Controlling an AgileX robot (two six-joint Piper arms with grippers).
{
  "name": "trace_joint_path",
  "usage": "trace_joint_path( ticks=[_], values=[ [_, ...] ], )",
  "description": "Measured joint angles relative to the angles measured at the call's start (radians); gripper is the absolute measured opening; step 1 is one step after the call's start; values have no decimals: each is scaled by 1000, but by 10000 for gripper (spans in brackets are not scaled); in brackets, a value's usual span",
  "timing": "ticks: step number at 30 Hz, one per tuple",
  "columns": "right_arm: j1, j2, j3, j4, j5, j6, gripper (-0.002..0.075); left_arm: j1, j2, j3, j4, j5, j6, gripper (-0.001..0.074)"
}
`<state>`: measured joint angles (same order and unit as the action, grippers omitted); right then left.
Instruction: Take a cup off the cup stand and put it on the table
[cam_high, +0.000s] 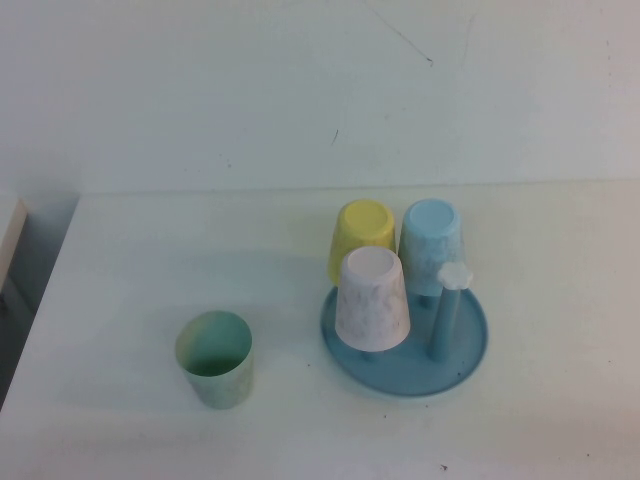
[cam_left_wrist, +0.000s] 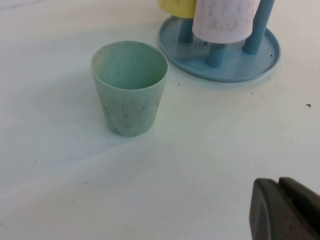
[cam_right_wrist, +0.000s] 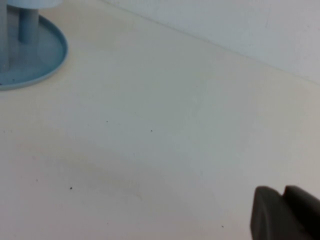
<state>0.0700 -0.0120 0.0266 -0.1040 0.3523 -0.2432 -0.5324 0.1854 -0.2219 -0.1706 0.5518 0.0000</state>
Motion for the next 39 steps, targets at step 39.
trace_joint_path(
  ticks=[39],
  values=[
    [0,0,0,9,2,0,40,580,-194,248,16,-238,-33,-1]
  ],
)
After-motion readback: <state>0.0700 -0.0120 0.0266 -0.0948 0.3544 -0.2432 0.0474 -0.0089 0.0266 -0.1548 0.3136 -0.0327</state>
